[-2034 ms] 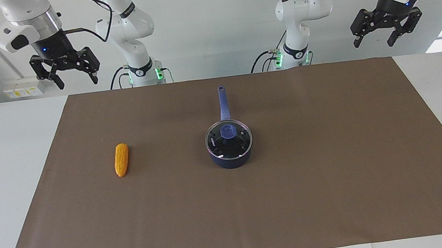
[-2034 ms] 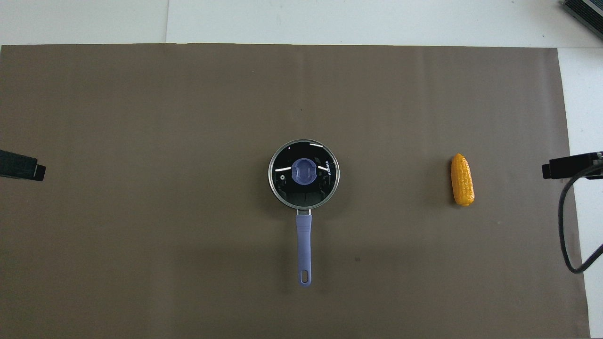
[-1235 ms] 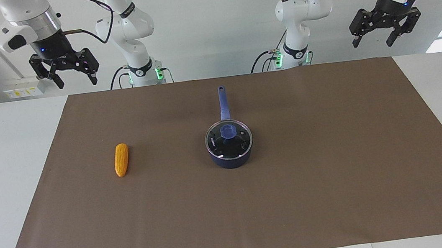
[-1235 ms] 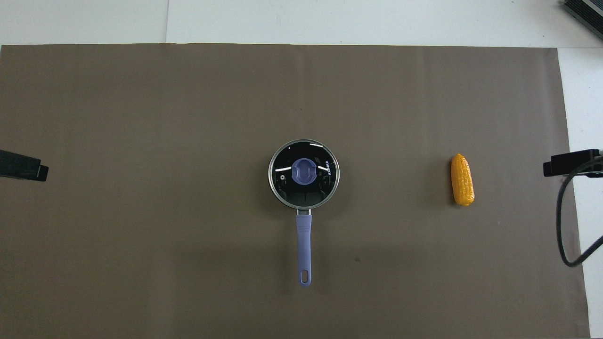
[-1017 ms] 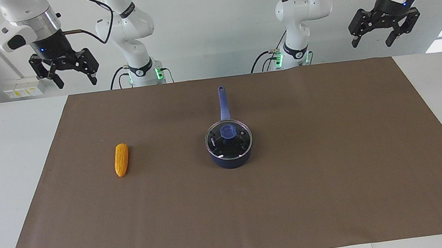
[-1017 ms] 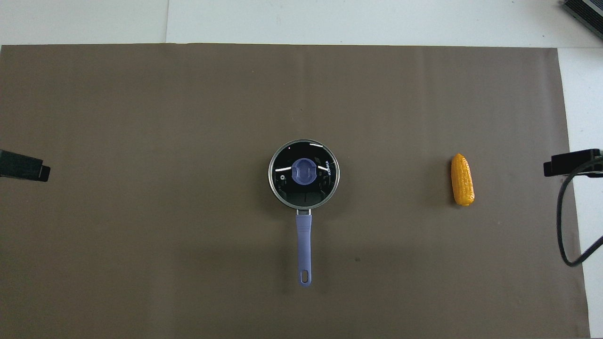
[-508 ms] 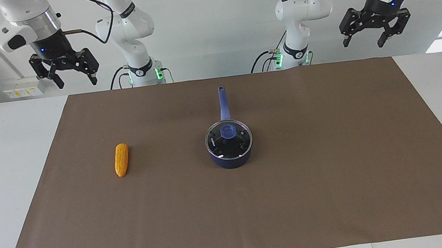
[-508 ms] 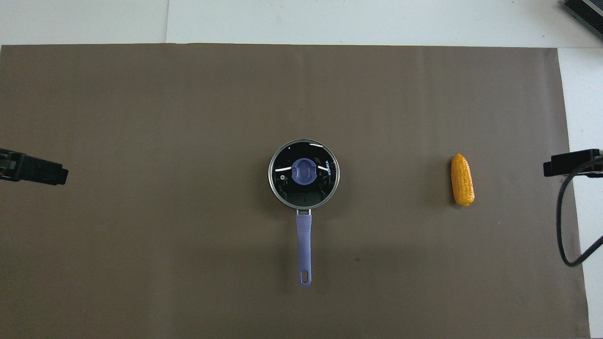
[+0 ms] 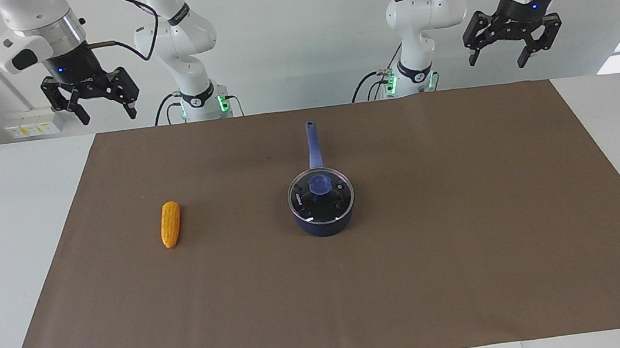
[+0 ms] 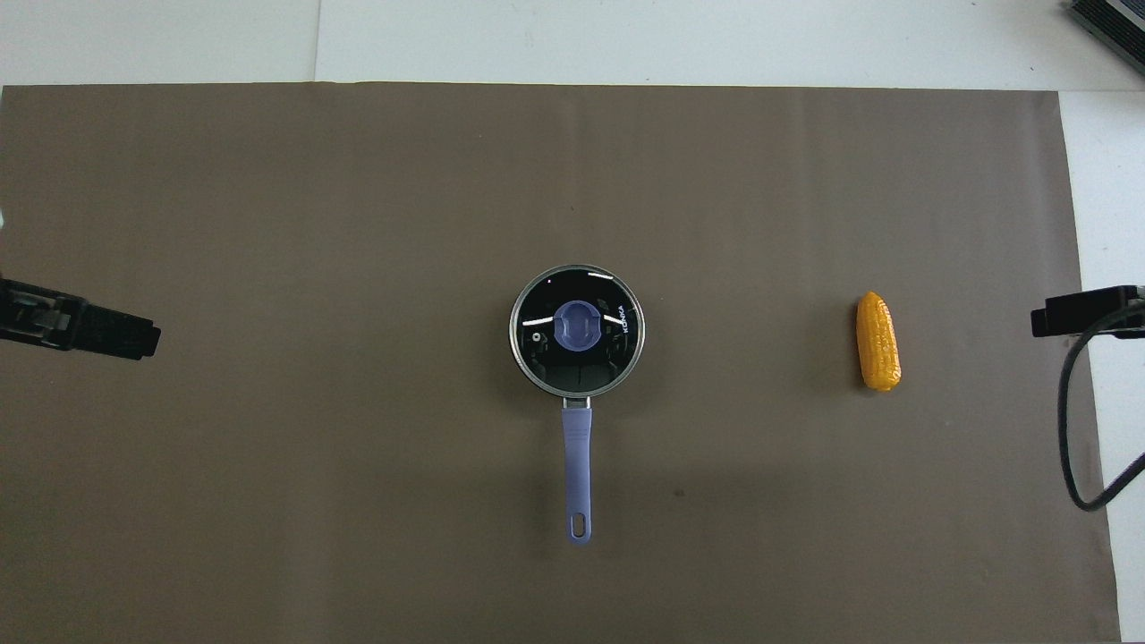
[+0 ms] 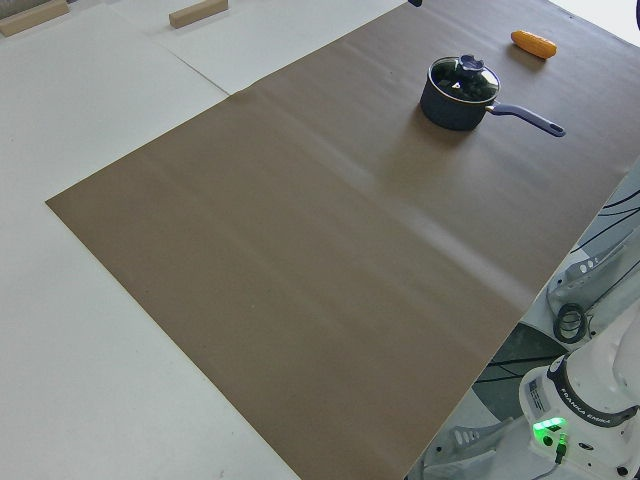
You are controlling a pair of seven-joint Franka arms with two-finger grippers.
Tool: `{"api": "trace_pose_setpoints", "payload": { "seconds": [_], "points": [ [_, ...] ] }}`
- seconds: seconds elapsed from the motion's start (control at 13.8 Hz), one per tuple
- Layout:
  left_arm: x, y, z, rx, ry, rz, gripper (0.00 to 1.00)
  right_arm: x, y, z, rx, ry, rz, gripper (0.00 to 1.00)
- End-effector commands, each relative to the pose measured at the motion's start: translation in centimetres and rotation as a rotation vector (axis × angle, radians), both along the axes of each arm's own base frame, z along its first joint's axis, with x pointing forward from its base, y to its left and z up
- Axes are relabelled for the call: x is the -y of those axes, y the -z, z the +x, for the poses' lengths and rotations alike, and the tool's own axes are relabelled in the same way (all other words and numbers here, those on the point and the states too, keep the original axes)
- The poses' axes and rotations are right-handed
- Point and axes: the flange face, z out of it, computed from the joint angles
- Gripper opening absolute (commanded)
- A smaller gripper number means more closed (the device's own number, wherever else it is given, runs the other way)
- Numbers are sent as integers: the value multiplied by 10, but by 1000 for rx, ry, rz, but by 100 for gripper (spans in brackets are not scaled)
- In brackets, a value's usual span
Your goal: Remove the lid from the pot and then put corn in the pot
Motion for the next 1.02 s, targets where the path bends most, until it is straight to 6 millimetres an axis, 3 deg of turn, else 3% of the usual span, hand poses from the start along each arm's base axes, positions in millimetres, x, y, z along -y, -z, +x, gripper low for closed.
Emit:
{"api": "trace_pose_setpoints", "payload": {
  "seconds": [0.0,0.15,0.29,0.44,0.65,0.94],
  "points": [
    [1,-3,-7,-3,-4,0,100,0,-1,-4,-2,-23,22,100],
    [4,-3,-6,11,0,-2,100,12,2,-11,-5,-1,15,100],
    [12,6,-5,5,16,-2,100,13,30,-11,-22,8,17,100],
    [39,14,-5,35,64,-8,100,12,64,4,28,6,14,100],
    [81,38,-1,74,137,-21,100,8,126,34,21,-9,7,100],
    [156,96,-10,103,156,-42,100,2,224,73,42,-18,-4,100]
  ]
}}
